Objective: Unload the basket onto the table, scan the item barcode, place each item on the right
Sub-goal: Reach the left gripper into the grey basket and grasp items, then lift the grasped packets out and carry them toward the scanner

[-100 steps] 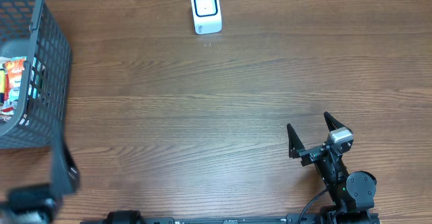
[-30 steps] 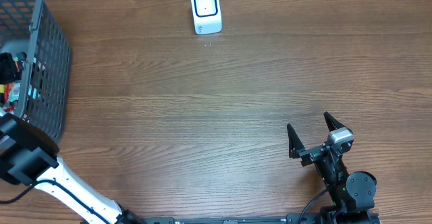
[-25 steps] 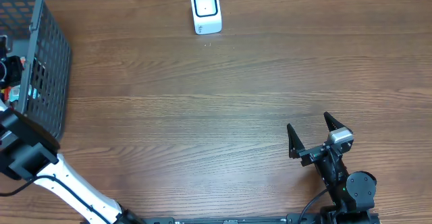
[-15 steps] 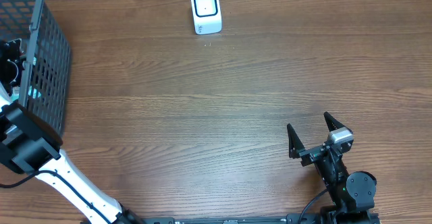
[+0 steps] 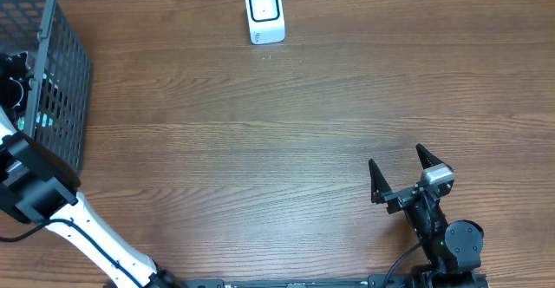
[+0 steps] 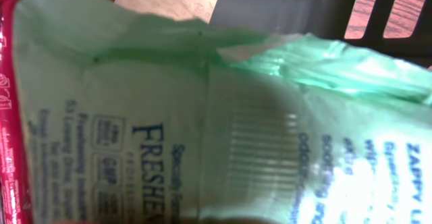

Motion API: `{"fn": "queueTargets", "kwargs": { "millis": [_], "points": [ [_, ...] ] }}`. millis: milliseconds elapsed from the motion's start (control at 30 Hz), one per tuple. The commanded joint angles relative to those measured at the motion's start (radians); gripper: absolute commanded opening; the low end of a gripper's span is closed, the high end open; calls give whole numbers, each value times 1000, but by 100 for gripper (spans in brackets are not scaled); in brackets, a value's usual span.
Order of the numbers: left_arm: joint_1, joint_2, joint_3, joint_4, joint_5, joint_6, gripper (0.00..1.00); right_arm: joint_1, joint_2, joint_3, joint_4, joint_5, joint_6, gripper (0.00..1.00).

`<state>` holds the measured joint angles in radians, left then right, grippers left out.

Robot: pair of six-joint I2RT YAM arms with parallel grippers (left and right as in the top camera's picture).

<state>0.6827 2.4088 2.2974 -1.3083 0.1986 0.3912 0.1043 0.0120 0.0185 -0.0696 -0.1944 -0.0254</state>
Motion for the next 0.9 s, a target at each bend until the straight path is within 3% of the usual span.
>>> {"fn": "queueTargets", "kwargs": {
  "millis": [0, 467, 567, 867],
  "points": [
    [13, -56, 37, -3, 0, -53, 37, -6, -8, -11, 5, 10, 7, 100],
    [3, -476, 158, 26, -28, -333, 37, -6, -8, -11, 5, 10, 7, 100],
    [-18, -574, 158, 24, -12, -386, 33, -6, -8, -11, 5, 10, 7, 100],
    [-249, -785, 158, -83, 39, -539, 29, -6, -8, -11, 5, 10, 7, 100]
  ]
}}
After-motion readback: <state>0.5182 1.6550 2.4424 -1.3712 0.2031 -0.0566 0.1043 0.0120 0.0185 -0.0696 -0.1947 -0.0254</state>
